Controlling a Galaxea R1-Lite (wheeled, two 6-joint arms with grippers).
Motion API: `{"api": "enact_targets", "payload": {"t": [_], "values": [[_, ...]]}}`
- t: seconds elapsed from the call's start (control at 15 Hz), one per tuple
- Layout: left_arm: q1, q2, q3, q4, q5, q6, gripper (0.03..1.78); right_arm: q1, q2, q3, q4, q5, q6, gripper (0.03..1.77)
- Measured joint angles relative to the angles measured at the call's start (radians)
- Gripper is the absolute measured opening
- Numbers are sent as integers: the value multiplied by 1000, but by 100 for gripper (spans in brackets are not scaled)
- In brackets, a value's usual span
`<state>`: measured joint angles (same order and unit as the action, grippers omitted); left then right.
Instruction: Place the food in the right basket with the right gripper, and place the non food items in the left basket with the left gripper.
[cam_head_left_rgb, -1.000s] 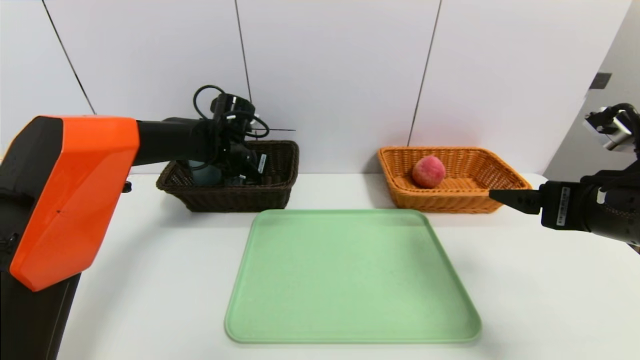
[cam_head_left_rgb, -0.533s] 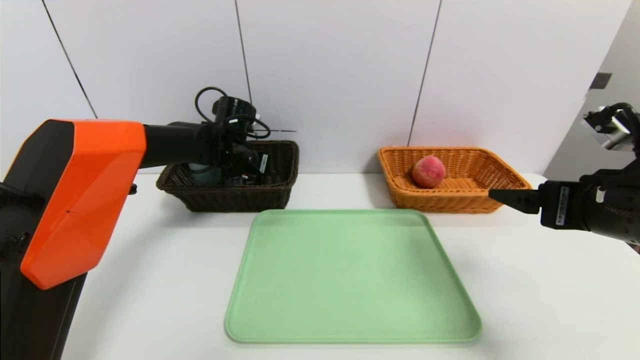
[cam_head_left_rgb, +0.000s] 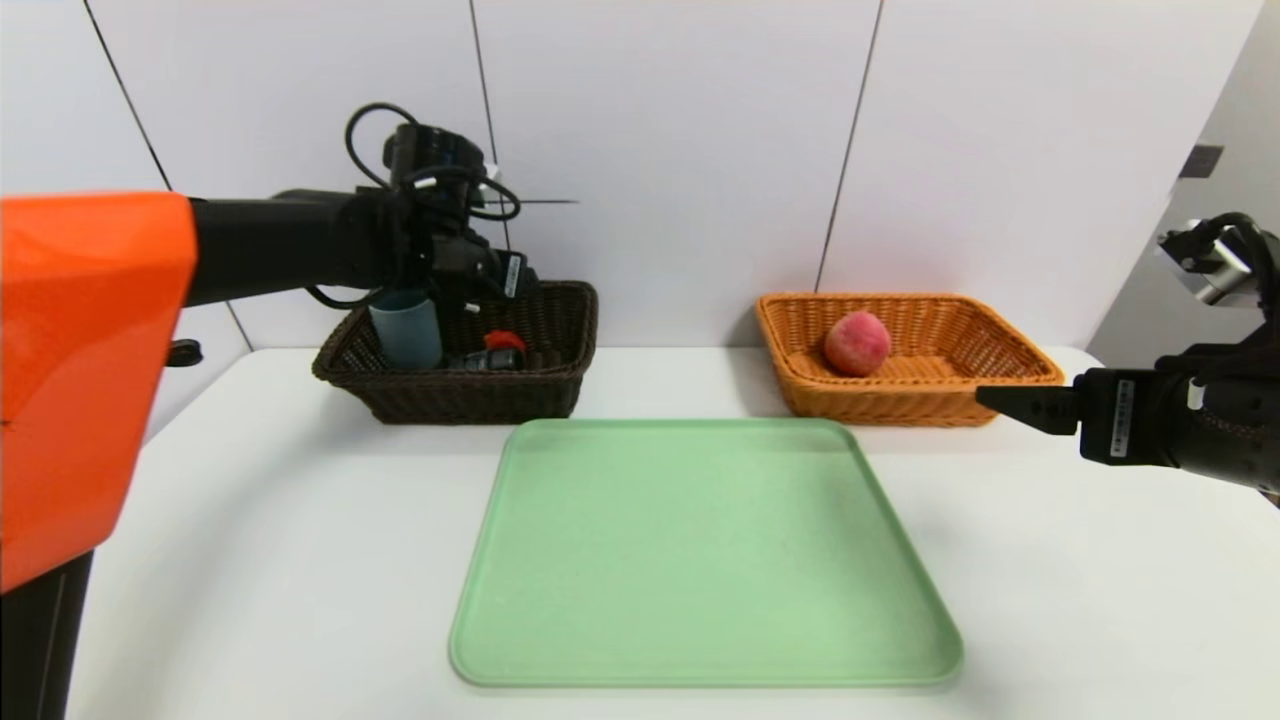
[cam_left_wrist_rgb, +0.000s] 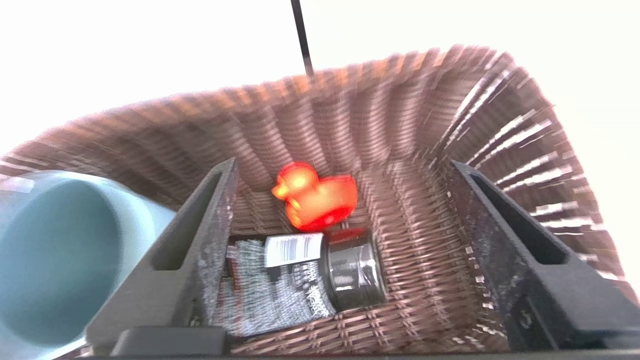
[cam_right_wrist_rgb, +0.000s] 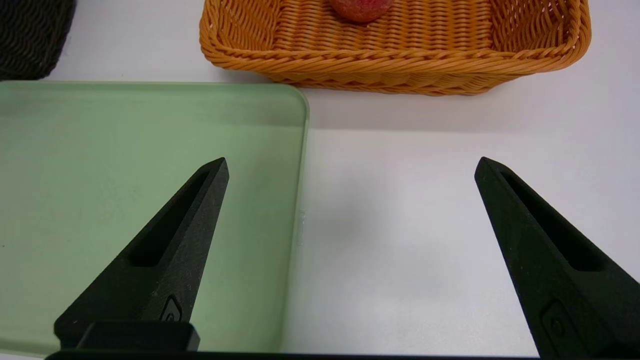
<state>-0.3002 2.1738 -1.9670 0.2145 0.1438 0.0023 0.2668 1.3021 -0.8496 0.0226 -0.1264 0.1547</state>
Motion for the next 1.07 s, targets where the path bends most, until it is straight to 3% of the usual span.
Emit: {"api": "enact_targets", "payload": {"t": [0.27,0.47,0.73,1.07], "values": [[-6,-231,134,34,-9,16,158,1,6,0,64,10,0,170],[-6,-454,391,42,-31,17,162,0,13,0,162,58,-1,170],[-13,-769,734,47,-37,13,165,1,64,-35,200,102,-28,170],[35,-1103,1036,51,-30,11,167,44,103,-121,257,157,-59,170]]}}
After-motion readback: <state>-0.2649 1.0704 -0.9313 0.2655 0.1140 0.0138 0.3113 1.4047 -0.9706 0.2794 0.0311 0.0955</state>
